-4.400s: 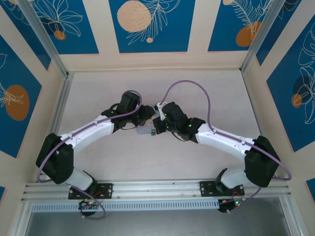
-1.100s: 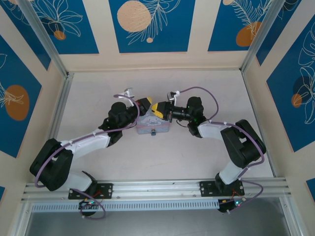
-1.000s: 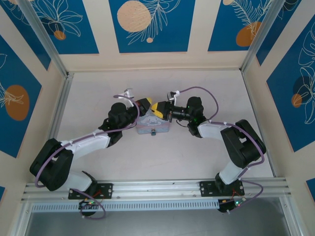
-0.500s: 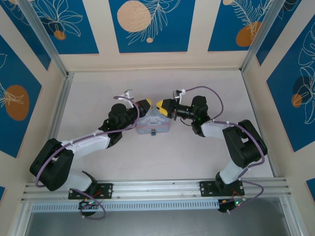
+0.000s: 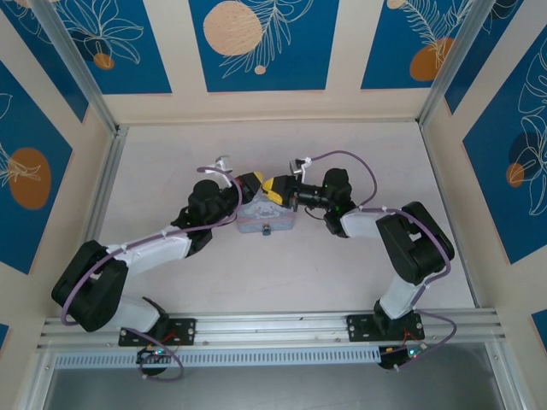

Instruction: Unlock a padlock with a key

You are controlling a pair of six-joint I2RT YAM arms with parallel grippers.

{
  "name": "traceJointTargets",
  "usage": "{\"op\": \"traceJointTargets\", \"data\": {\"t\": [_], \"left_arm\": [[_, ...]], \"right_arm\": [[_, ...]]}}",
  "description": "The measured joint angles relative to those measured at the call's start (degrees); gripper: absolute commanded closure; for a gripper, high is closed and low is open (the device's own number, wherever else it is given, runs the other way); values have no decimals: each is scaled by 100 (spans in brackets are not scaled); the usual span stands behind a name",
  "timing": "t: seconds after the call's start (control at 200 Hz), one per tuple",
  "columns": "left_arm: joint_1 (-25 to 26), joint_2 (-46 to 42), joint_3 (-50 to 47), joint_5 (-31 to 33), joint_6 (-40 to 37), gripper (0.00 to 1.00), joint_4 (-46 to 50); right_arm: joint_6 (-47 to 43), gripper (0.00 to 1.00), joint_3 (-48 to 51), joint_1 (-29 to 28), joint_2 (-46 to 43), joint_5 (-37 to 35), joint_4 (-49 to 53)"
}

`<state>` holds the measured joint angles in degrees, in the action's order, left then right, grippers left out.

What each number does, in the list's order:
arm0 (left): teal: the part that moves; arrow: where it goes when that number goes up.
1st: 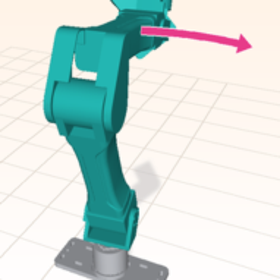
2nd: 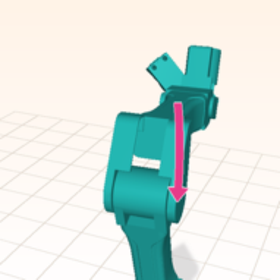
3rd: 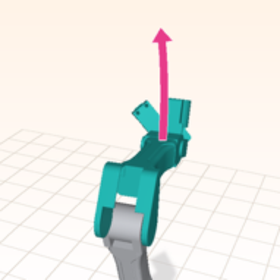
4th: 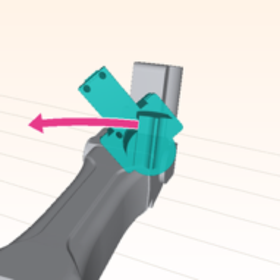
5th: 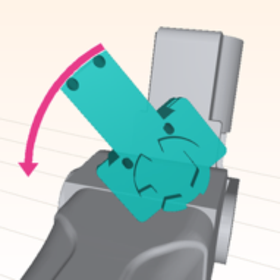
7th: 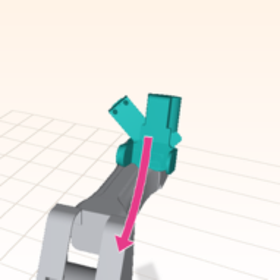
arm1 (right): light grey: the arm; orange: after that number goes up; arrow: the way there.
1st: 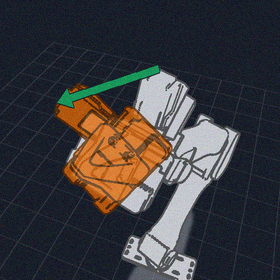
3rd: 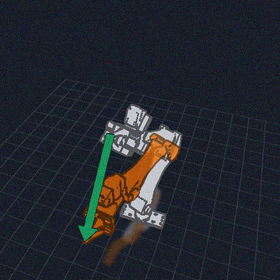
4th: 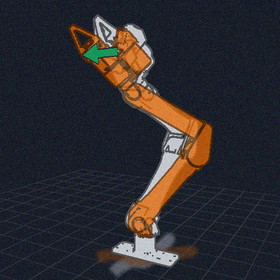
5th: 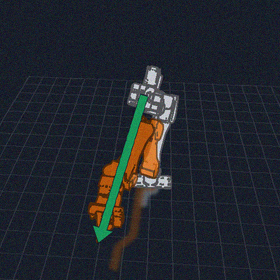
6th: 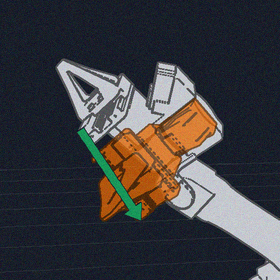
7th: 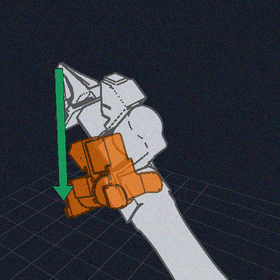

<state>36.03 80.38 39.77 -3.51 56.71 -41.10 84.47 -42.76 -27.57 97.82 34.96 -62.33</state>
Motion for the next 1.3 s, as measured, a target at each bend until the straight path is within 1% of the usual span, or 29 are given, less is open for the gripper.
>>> {"op": "traceJointTargets", "data": {"t": [0.1, 0.265, 0.35, 0.48, 0.625, 0.735, 0.805, 0.86, 0.965, 1.11, 1.3], "left_arm": [[4, 0, 0, 22, 0, 100, 0], [9, 0, 0, 28, 0, 100, 0], [20, 0, 0, 61, 2, 100, -4], [20, 2, 0, 144, 7, 100, 20], [24, 0, 4, 153, 24, 100, 68], [24, -4, 133, 155, 0, 77, 433], [22, -13, 273, 120, -72, 64, 796], [-11, -52, 398, 55, -190, 59, 1163], [-125, -149, 710, -203, -378, 57, 1884], [-446, -190, 1215, -719, -664, 57, 2684], [-619, -116, 1528, -1381, -898, 57, 3296]], "right_arm": [[26, 71, 0, -20, 2, 0, -101], [111, 79, 0, -20, 15, 0, -219], [149, 86, 0, -20, 55, 0, -280], [197, 100, 0, -20, 101, 0, -337], [256, 100, 2, -17, 111, -2, -374], [256, 100, 13, 28, 114, 2, -328], [251, 100, 17, 68, 114, 2, -271], [205, 100, 50, 111, 111, 4, -208], [68, 100, 173, 212, 98, 50, 46], [-116, 100, 345, 313, 9, 138, 391], [-166, 100, 382, 358, -144, 199, 498]]}}
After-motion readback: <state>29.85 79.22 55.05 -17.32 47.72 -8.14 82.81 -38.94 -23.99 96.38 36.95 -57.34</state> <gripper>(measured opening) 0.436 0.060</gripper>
